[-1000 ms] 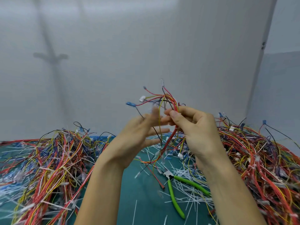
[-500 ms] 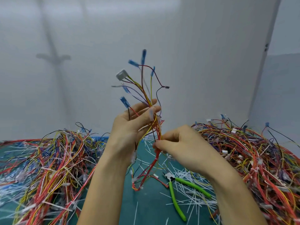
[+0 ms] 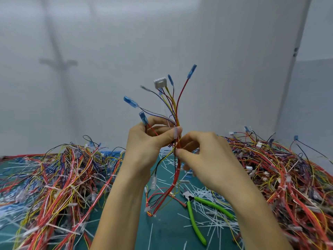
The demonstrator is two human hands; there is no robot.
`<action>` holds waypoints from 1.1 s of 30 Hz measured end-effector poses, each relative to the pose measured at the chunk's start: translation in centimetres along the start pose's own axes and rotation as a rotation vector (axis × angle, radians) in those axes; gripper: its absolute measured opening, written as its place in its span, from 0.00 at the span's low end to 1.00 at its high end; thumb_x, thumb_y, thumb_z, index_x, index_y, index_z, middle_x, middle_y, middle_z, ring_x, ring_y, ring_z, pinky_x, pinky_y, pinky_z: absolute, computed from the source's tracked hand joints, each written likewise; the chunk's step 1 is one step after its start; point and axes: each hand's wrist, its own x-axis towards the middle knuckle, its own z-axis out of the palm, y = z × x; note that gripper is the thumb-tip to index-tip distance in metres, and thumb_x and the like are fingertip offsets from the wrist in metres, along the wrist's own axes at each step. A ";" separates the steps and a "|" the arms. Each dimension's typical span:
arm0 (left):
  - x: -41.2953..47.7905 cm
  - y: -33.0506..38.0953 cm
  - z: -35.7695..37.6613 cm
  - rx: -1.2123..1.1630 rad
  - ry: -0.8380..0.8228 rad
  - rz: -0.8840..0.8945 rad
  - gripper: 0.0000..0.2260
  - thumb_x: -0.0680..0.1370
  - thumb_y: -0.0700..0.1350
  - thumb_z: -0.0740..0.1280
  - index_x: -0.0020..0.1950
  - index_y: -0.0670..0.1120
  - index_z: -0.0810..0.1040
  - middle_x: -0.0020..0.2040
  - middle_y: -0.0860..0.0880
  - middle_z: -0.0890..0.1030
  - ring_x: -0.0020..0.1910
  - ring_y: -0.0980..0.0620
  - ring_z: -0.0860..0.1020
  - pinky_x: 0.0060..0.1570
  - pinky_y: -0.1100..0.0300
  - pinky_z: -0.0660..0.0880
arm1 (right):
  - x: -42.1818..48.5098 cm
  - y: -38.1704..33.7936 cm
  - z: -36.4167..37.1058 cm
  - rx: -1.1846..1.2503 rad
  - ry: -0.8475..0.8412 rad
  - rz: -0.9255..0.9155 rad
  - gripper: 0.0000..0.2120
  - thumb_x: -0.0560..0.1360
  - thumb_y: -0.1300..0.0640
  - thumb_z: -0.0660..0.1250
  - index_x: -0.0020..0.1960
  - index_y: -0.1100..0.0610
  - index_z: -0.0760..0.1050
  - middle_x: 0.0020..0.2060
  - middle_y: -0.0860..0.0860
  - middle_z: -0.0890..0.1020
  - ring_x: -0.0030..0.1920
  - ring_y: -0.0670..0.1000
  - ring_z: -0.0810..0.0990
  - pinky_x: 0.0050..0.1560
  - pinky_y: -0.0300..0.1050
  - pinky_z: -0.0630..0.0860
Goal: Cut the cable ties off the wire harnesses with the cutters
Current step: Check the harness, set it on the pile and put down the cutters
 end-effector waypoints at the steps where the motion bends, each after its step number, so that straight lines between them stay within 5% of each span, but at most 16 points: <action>1: 0.0 0.0 0.2 -0.007 0.016 0.002 0.09 0.67 0.36 0.77 0.43 0.40 0.80 0.38 0.42 0.85 0.36 0.49 0.83 0.41 0.61 0.80 | 0.0 0.0 0.0 0.006 0.006 -0.006 0.04 0.75 0.48 0.70 0.46 0.48 0.80 0.36 0.44 0.84 0.35 0.41 0.82 0.44 0.47 0.81; 8: -0.3 0.4 0.6 -0.038 0.026 -0.058 0.08 0.67 0.41 0.76 0.44 0.42 0.82 0.44 0.39 0.85 0.44 0.44 0.84 0.50 0.54 0.81 | 0.3 0.5 0.0 0.098 0.069 -0.002 0.03 0.74 0.49 0.72 0.44 0.48 0.81 0.33 0.45 0.83 0.34 0.43 0.83 0.41 0.51 0.83; 16: -0.4 0.9 1.1 -0.172 -0.011 -0.153 0.11 0.75 0.39 0.70 0.56 0.38 0.78 0.45 0.44 0.85 0.37 0.51 0.84 0.42 0.60 0.81 | 0.7 1.0 0.4 0.127 0.140 0.007 0.03 0.76 0.52 0.71 0.43 0.50 0.81 0.33 0.47 0.83 0.36 0.47 0.83 0.40 0.53 0.83; 21: -0.3 1.2 0.1 -0.245 -0.042 -0.201 0.12 0.70 0.47 0.71 0.51 0.45 0.80 0.51 0.46 0.86 0.43 0.48 0.85 0.42 0.59 0.82 | 1.0 1.4 0.2 0.157 0.213 -0.006 0.06 0.77 0.57 0.69 0.42 0.50 0.81 0.31 0.45 0.81 0.35 0.48 0.83 0.40 0.55 0.82; 27: 0.0 0.7 -1.7 -0.030 0.030 -0.142 0.13 0.65 0.53 0.73 0.43 0.45 0.83 0.40 0.47 0.86 0.34 0.53 0.84 0.35 0.65 0.79 | 1.2 1.8 0.3 0.218 0.267 0.006 0.09 0.78 0.55 0.67 0.40 0.46 0.77 0.32 0.45 0.80 0.32 0.49 0.80 0.40 0.55 0.82; 30: 0.2 0.8 -2.3 -0.088 0.064 -0.114 0.08 0.65 0.49 0.72 0.35 0.45 0.84 0.36 0.47 0.85 0.32 0.55 0.83 0.34 0.66 0.79 | 1.4 1.8 0.0 0.314 0.249 0.033 0.09 0.79 0.55 0.67 0.40 0.46 0.76 0.35 0.47 0.80 0.30 0.48 0.78 0.32 0.48 0.79; 33: 0.1 0.9 -2.4 0.024 -0.032 -0.137 0.14 0.69 0.54 0.69 0.39 0.44 0.84 0.38 0.46 0.86 0.35 0.52 0.85 0.34 0.65 0.79 | 1.4 1.8 -0.1 0.433 0.236 0.047 0.06 0.79 0.56 0.67 0.43 0.48 0.77 0.38 0.49 0.79 0.25 0.47 0.78 0.25 0.37 0.74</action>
